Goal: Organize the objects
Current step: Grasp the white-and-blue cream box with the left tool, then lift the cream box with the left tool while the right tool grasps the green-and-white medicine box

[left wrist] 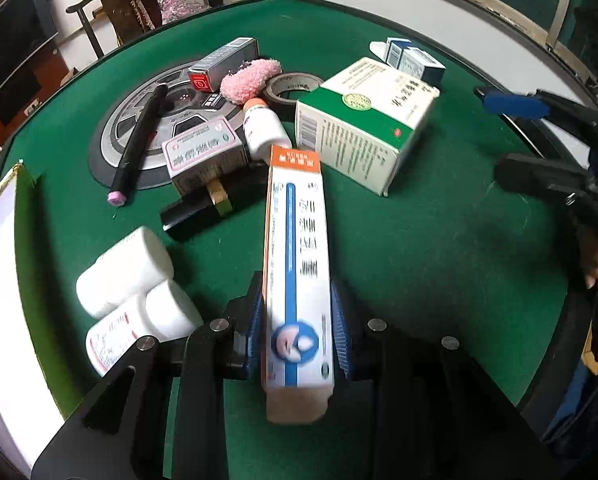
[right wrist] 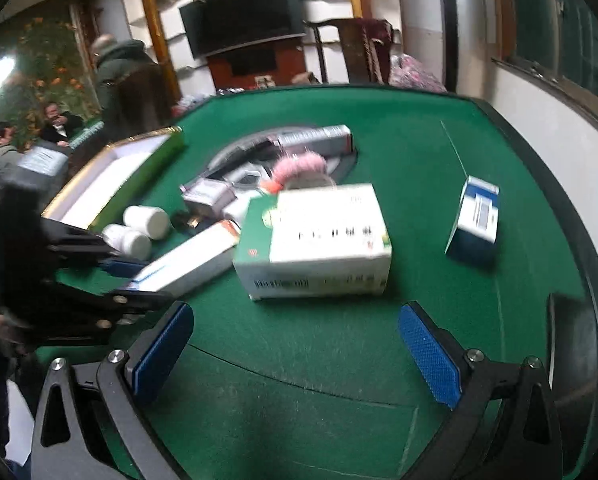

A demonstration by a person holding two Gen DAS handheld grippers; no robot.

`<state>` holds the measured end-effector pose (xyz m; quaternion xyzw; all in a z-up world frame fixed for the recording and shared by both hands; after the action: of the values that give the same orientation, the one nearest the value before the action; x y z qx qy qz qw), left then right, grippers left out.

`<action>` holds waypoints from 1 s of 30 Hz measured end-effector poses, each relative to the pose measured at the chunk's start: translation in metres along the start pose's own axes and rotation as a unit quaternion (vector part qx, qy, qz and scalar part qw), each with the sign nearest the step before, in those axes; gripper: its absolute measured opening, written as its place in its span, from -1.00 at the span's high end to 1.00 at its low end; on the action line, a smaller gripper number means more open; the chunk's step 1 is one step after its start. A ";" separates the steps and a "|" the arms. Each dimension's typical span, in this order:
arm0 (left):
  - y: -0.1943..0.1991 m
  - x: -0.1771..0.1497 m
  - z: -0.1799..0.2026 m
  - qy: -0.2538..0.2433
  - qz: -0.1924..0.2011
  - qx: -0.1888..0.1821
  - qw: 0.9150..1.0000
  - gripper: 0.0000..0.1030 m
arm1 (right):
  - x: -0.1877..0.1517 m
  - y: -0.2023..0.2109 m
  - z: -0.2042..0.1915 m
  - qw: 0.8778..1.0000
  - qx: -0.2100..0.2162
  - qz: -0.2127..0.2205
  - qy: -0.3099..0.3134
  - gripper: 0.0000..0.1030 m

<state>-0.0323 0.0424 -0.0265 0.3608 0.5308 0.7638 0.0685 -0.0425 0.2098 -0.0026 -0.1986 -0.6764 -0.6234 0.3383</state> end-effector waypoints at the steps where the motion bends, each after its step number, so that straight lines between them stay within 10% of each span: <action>1: -0.001 0.002 0.000 0.002 0.004 0.000 1.000 0.43 | 0.007 0.001 0.001 1.000 -0.010 0.002 0.008 -0.99; 12: -0.004 0.009 -0.004 0.027 0.067 0.007 0.997 0.44 | 0.043 -0.050 0.009 0.994 -0.027 -0.093 -0.044 -0.99; 16: -0.002 0.008 -0.007 0.030 0.073 -0.008 0.997 0.44 | 0.024 -0.056 0.039 0.969 0.052 -0.143 -0.192 -0.99; 22: -0.001 0.009 -0.008 0.035 0.080 -0.019 0.996 0.44 | 0.017 -0.084 0.037 0.940 0.097 -0.201 -0.258 -0.99; 27: -0.001 0.006 -0.008 0.035 0.082 -0.021 0.996 0.44 | 0.058 -0.103 0.035 0.949 0.037 -0.186 -0.250 -0.99; 30: -0.001 0.006 -0.007 0.036 0.084 -0.021 0.996 0.44 | 0.093 -0.116 0.016 0.979 -0.047 -0.138 -0.145 -0.99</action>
<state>-0.0412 0.0400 -0.0257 0.3753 0.4841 0.7904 -0.0074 -0.1899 0.1941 -0.0193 -0.2074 -0.7089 -0.6599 0.1378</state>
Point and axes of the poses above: each gripper's, at about its wrist camera, not at the fingertips, and y roughly against the way its jaws point, z to its right, x to its top, the point moved 4 cm from there along -y, roughly the way its jaws point, and after that the axes turned 11 degrees about -x, right-handed, at the moved point
